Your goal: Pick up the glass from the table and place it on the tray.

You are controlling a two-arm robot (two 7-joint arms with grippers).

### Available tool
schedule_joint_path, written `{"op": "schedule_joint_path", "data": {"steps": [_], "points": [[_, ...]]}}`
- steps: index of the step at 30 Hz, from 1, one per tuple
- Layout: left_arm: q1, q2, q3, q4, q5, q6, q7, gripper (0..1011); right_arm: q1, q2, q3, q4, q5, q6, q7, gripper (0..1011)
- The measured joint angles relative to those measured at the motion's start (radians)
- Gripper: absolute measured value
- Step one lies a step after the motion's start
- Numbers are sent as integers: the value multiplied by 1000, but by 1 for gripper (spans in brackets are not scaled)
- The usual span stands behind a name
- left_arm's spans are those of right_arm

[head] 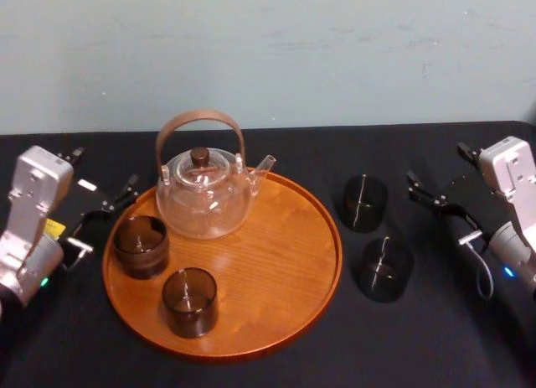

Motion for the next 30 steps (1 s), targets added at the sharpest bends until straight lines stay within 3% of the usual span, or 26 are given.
{"op": "schedule_joint_path", "data": {"steps": [12,22,30], "points": [[0,0,0,0,0,0,0,1001,0,0,1,0,0,1,2,1002],[0,0,0,0,0,0,0,1001,-33,12,28,-29,26,39,72,1002],[0,0,0,0,0,0,0,1001,-84,46,61,-79,56,72,128,1002]]}}
